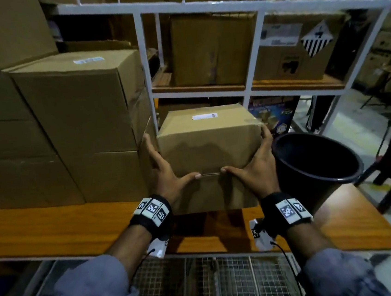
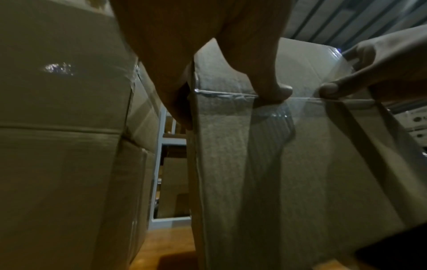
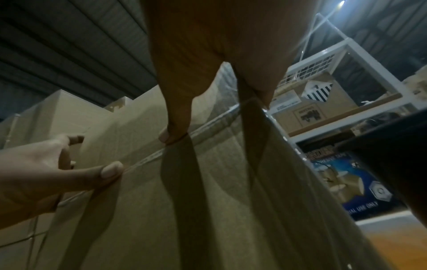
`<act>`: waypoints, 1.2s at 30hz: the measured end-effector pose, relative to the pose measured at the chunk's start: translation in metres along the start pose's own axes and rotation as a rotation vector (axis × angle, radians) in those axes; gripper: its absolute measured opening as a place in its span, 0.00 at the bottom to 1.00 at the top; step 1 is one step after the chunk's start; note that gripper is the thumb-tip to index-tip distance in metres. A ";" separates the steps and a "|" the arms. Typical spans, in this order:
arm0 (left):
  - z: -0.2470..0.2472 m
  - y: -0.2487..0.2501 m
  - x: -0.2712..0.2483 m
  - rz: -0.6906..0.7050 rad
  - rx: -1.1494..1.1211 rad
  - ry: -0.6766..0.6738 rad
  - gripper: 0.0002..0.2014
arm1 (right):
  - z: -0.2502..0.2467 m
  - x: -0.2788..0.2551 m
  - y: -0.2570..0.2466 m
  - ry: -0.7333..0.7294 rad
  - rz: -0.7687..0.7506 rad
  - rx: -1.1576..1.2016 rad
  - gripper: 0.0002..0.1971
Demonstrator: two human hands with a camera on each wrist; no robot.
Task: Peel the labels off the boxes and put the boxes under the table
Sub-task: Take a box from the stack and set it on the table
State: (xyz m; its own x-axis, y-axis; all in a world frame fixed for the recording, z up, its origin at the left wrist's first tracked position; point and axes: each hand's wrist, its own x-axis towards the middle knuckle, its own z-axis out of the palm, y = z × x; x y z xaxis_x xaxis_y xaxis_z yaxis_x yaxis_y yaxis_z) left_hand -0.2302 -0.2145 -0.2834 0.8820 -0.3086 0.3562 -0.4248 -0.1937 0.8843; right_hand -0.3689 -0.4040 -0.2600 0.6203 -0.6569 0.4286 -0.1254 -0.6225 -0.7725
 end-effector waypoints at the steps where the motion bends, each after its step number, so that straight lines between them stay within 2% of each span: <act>1: 0.004 -0.009 -0.002 0.004 0.049 0.014 0.83 | 0.003 -0.003 0.005 -0.016 0.009 -0.017 0.76; 5: 0.013 -0.042 -0.004 -0.022 0.144 -0.041 0.83 | 0.015 -0.012 0.025 -0.067 -0.012 -0.089 0.79; 8: 0.016 -0.056 -0.009 -0.028 0.180 -0.135 0.79 | 0.021 -0.020 0.041 -0.082 0.081 -0.147 0.75; 13: 0.023 -0.083 -0.015 -0.019 0.241 -0.165 0.69 | 0.028 -0.035 0.065 -0.041 0.132 -0.196 0.55; 16: 0.023 -0.095 -0.019 -0.020 0.250 -0.221 0.52 | 0.028 -0.041 0.073 -0.044 0.139 -0.201 0.47; 18: 0.016 -0.087 -0.022 0.039 0.262 -0.160 0.44 | 0.024 -0.043 0.070 -0.047 0.111 -0.188 0.44; 20: 0.009 -0.078 -0.016 0.103 0.231 -0.064 0.41 | 0.020 -0.039 0.063 -0.032 0.066 -0.234 0.40; 24: 0.008 -0.054 0.024 0.211 0.286 0.031 0.35 | 0.018 -0.013 0.039 0.048 0.000 -0.521 0.31; 25: 0.011 -0.045 0.034 0.215 0.332 0.041 0.32 | 0.020 -0.005 0.032 0.023 -0.009 -0.558 0.31; 27: 0.019 -0.033 0.049 0.173 0.423 0.009 0.28 | 0.029 0.007 0.022 -0.125 0.026 -0.674 0.36; 30: 0.030 -0.035 0.063 -0.019 0.432 -0.163 0.27 | 0.043 0.011 0.017 -0.341 0.175 -0.759 0.39; 32: 0.031 -0.040 0.068 -0.047 0.399 -0.227 0.25 | 0.046 0.008 0.017 -0.340 0.202 -0.736 0.38; 34: 0.030 -0.042 0.072 -0.026 0.409 -0.222 0.22 | 0.047 0.005 0.012 -0.302 0.190 -0.765 0.39; 36: 0.027 -0.038 0.072 0.000 0.538 -0.178 0.18 | 0.050 0.003 0.005 -0.282 0.181 -0.806 0.40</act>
State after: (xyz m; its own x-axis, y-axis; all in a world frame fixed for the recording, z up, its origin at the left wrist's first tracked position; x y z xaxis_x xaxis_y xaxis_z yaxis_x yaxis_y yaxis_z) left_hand -0.1557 -0.2543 -0.2995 0.8538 -0.4520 0.2584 -0.5101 -0.6266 0.5893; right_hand -0.3291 -0.3883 -0.2858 0.6931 -0.7112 0.1174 -0.6839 -0.7003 -0.2045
